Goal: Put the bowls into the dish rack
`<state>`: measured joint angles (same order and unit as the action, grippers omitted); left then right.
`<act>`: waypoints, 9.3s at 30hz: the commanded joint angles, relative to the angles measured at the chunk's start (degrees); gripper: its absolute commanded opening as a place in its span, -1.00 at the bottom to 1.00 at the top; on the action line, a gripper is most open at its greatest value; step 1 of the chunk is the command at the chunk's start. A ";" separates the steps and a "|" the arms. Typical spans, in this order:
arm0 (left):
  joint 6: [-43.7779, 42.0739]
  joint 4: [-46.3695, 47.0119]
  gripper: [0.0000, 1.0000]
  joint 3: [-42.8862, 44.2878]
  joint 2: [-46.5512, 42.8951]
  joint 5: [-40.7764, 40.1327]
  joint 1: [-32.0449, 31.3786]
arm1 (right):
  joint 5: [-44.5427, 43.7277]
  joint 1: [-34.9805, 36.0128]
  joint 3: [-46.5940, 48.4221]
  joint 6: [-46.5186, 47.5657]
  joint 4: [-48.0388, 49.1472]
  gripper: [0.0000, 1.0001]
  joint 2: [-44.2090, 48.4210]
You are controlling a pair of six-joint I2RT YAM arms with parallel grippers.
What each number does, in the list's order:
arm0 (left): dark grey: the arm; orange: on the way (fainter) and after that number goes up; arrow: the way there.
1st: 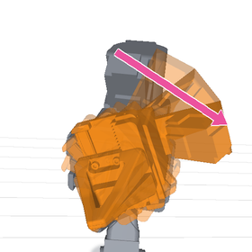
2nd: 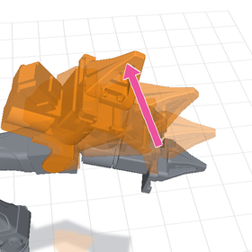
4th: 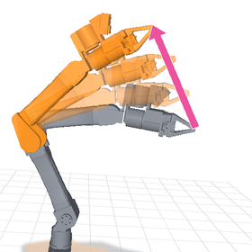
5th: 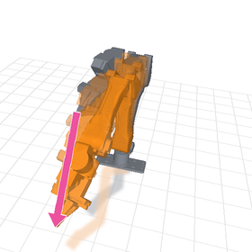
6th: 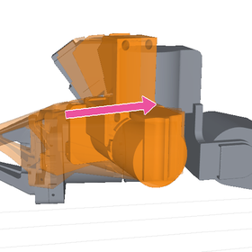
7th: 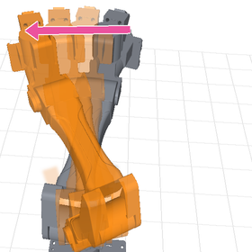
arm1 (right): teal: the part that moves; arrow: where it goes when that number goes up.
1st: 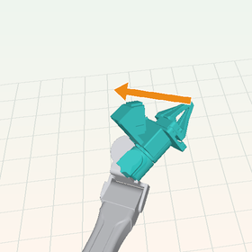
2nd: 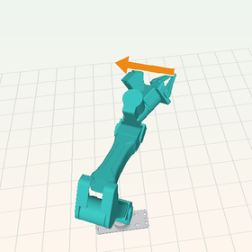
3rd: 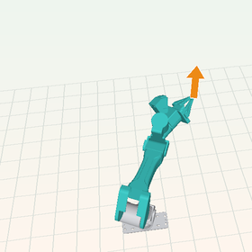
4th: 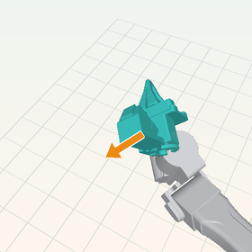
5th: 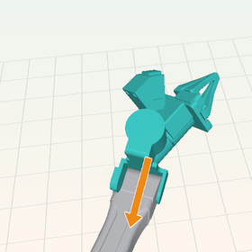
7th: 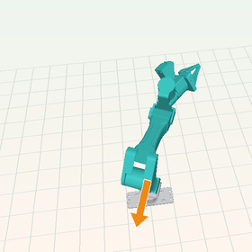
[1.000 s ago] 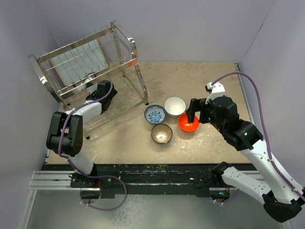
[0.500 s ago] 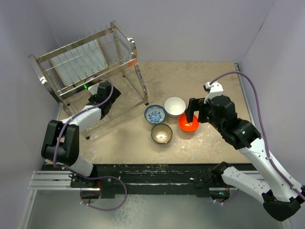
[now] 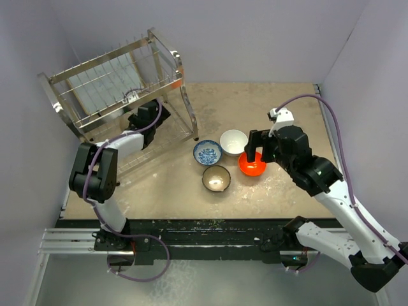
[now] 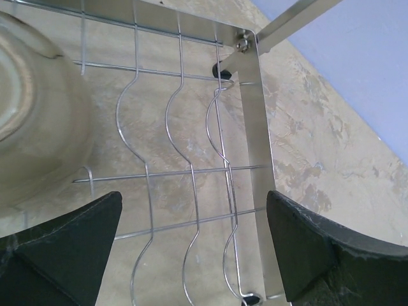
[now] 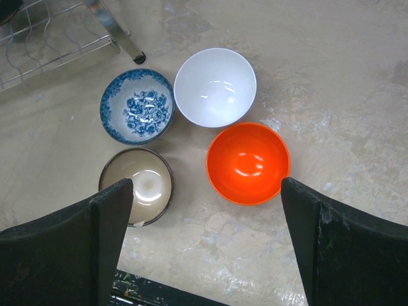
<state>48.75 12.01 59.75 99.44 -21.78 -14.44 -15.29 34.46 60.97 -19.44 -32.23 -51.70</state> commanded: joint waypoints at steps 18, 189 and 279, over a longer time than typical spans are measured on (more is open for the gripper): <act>-15.20 15.36 0.92 9.80 11.28 -9.59 -3.03 | 1.35 -1.92 -1.11 2.17 4.06 0.98 -1.89; -37.58 4.43 0.21 -0.61 9.17 7.31 -35.40 | -3.08 -2.99 7.49 -5.61 -5.54 0.98 3.01; 21.50 71.10 -1.00 -35.83 -17.95 39.86 -1.32 | -0.69 -3.11 9.35 -5.69 -6.04 0.95 4.77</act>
<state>65.08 70.50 21.08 78.98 15.75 -17.50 -15.51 31.68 66.87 -25.54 -38.89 -47.48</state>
